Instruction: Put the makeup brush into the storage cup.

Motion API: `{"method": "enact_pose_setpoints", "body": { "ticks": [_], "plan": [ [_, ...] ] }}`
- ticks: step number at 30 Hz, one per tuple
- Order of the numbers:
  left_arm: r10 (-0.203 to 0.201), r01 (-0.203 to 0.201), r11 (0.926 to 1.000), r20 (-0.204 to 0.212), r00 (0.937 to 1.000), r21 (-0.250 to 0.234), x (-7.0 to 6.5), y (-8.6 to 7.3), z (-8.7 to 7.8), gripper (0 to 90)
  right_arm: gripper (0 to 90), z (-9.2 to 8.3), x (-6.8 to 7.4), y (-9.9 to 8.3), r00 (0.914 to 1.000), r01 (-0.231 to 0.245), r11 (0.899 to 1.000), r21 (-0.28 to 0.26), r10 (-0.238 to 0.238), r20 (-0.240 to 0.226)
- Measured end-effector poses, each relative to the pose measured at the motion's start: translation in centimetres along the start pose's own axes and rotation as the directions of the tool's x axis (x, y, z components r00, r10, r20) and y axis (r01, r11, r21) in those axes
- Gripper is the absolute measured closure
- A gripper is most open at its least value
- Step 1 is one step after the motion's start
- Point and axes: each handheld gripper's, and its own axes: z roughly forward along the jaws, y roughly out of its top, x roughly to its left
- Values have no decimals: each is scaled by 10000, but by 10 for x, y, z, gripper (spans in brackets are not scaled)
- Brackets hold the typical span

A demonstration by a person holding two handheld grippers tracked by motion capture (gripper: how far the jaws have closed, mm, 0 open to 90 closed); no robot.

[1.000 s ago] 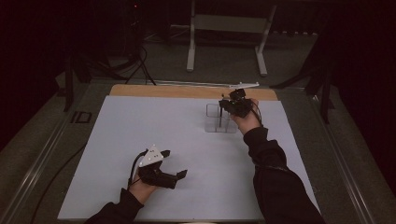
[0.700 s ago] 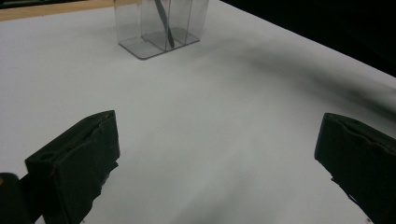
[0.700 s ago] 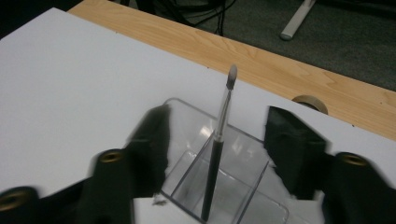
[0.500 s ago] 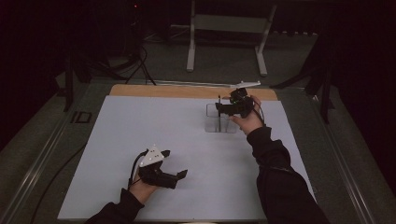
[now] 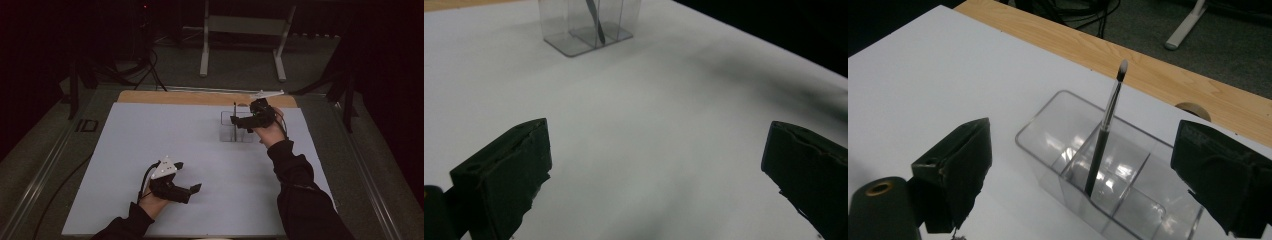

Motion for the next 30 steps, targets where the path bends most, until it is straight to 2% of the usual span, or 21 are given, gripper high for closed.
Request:
{"method": "enact_pose_setpoints", "body": {
  "ticks": [3,7,9,12,15,19,26,28,30],
  "plan": [
    [24,-24,10000,29,10000,7,-1,1,-1,13,133,-8,3,-4,9987,368,9991,-209,-360,370],
    [-1,1,10000,115,9999,-18,-2,3,-2,13,118,-15,5,-13,9981,555,9983,-154,-551,284],
    [22,-23,10000,173,9998,41,-3,3,-2,13,117,-18,7,-18,9974,622,9978,-219,-613,382],
    [158,-162,9998,246,9996,152,-4,5,-3,13,115,-23,9,-27,9979,622,9978,-225,-619,168],
    [228,-233,9996,289,9993,173,-4,7,-5,13,111,-26,11,-36,9968,735,9971,-199,-741,-285],
    [276,-287,9991,339,9990,316,-3,8,-7,13,109,-32,14,-47,9963,695,9968,-385,-713,-472],
    [406,-425,9989,775,9962,221,-2,10,-9,13,133,-41,15,-68,9915,734,9962,-472,-780,-1037],
    [370,-408,9986,1084,9934,326,-1,11,-10,13,137,-44,15,-76,9893,766,9959,-478,-819,-1208],
    [421,-470,9980,1106,9930,419,0,11,-11,13,136,-45,16,-84,9882,761,9962,-427,-811,-1298]
  ]
}}
